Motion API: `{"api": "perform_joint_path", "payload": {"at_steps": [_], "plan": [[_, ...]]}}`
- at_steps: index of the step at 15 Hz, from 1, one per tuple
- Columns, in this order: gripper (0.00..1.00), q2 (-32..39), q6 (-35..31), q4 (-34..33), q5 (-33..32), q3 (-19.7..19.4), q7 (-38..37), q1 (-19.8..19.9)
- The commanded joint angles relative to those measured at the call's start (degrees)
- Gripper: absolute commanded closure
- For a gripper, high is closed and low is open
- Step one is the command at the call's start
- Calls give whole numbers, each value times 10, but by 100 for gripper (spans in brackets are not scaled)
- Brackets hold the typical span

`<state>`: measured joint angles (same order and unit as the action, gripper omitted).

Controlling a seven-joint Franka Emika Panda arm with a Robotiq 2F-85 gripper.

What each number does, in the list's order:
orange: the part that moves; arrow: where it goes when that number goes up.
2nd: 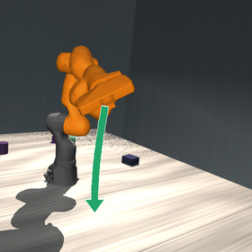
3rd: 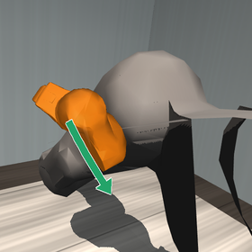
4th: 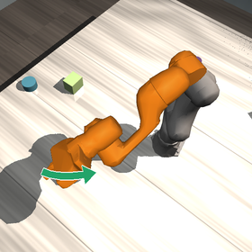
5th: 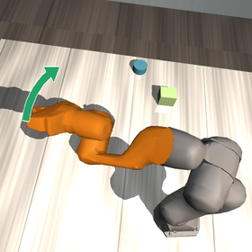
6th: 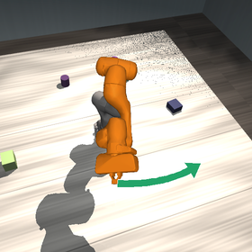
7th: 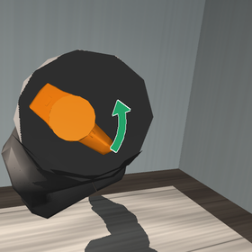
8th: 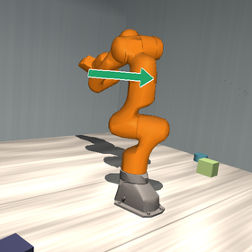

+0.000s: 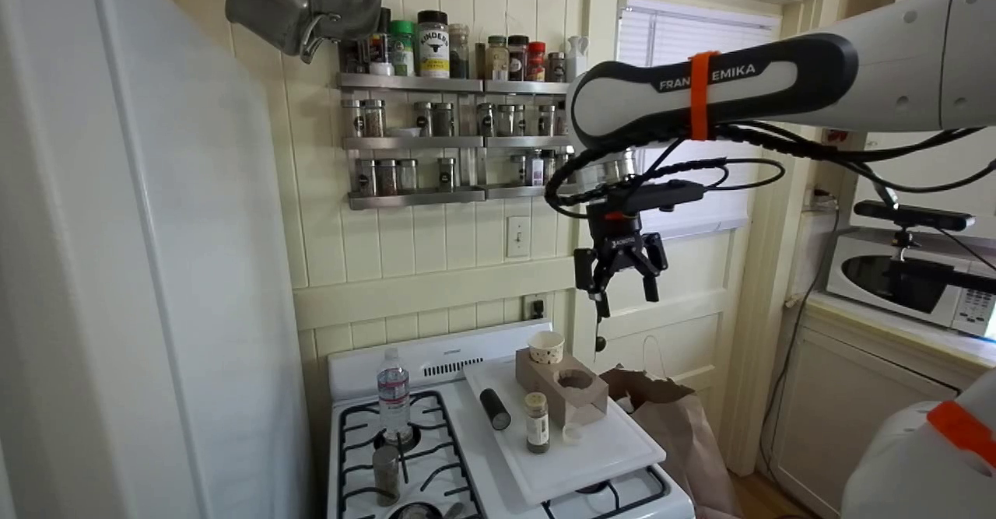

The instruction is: Move one glass jar on the left to the right side of the stove.

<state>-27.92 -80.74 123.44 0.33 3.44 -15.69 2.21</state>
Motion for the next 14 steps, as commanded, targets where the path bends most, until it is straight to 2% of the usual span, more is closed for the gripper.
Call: {"api": "perform_joint_path", "payload": {"at_steps": [1, 7, 9, 10, 11, 14], "plan": [[0, 45, -59, 6, -10, 25, -22, -8], [0, 180, -176, -23, -101, 107, -117, -40], [0, 237, -159, -56, -137, 123, -162, -54], [0, 256, -133, -74, -141, 122, -165, -63], [0, 207, -163, -29, -121, 104, -142, -67], [0, 253, -155, -59, -133, 104, -158, -80]]}}
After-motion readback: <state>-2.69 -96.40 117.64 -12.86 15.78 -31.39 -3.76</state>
